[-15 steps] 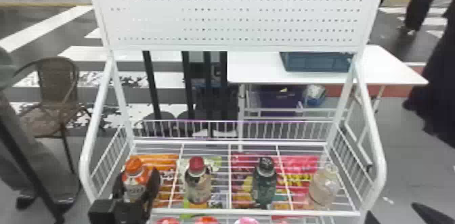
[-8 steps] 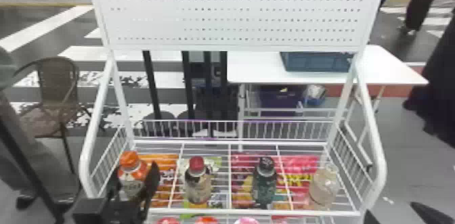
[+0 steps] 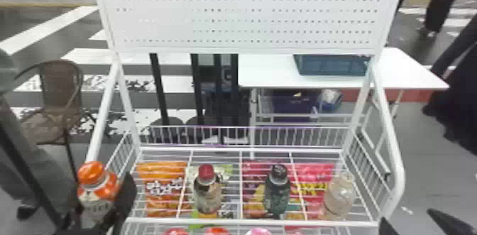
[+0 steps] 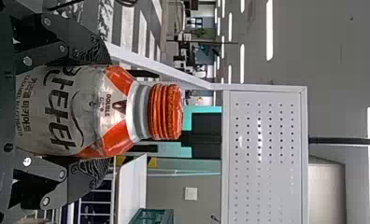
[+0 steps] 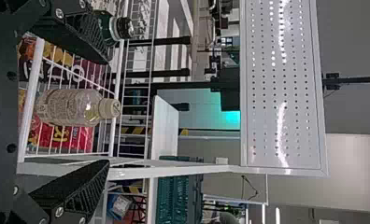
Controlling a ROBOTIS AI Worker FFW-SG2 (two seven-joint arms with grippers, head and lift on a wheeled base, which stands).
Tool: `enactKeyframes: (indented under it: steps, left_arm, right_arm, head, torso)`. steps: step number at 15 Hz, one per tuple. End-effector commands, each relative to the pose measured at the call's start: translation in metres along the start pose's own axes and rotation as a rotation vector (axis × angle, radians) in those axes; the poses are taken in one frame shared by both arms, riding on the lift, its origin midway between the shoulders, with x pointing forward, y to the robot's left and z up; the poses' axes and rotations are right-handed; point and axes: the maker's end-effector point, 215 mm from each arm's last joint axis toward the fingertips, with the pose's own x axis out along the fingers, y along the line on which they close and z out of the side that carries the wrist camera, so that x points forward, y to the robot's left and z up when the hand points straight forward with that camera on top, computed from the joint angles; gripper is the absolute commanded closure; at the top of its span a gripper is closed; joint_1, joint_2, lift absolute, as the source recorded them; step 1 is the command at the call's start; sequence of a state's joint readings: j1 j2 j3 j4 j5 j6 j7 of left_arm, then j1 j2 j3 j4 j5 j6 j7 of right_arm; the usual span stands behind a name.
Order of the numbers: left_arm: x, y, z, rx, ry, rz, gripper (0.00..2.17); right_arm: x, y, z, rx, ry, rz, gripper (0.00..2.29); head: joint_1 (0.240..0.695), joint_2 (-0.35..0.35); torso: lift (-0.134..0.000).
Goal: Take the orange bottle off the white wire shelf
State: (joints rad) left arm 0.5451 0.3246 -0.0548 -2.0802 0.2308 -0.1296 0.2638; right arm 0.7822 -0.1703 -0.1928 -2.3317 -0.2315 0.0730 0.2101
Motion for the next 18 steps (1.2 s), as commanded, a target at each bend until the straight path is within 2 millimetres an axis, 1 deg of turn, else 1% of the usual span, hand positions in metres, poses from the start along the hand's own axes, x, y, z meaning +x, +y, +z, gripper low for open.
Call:
enactKeyframes:
  steps: [1, 4, 6, 10, 18]
  left_arm:
    - [-0.021, -0.010, 0.005, 0.007, 0.006, -0.012, 0.60]
    - [-0.046, -0.033, 0.004, 0.036, 0.019, -0.026, 0.60]
    - [-0.052, -0.039, 0.006, 0.033, 0.023, -0.034, 0.60]
    - [-0.054, -0.037, 0.018, 0.031, 0.004, -0.030, 0.60]
    - [-0.054, -0.035, 0.018, 0.034, 0.005, -0.028, 0.60]
  right_arm:
    - [0.001, 0.001, 0.002, 0.000, -0.004, 0.003, 0.14]
    - [0.002, 0.001, 0.000, 0.001, -0.003, 0.001, 0.14]
    - [0.002, 0.000, -0.002, 0.003, 0.002, 0.000, 0.14]
    - [0.002, 0.002, -0.001, 0.005, 0.000, 0.001, 0.14]
    - [-0.001, 0.004, -0.001, 0.005, 0.002, 0.006, 0.14]
  head:
    - [0.499, 0.000]
    - [0.499, 0.000]
    - [0.499, 0.000]
    - [0.499, 0.000]
    - [0.499, 0.000]
  torso:
    - [0.000]
    - [0.000]
    - [0.000]
    - [0.000]
    - [0.000]
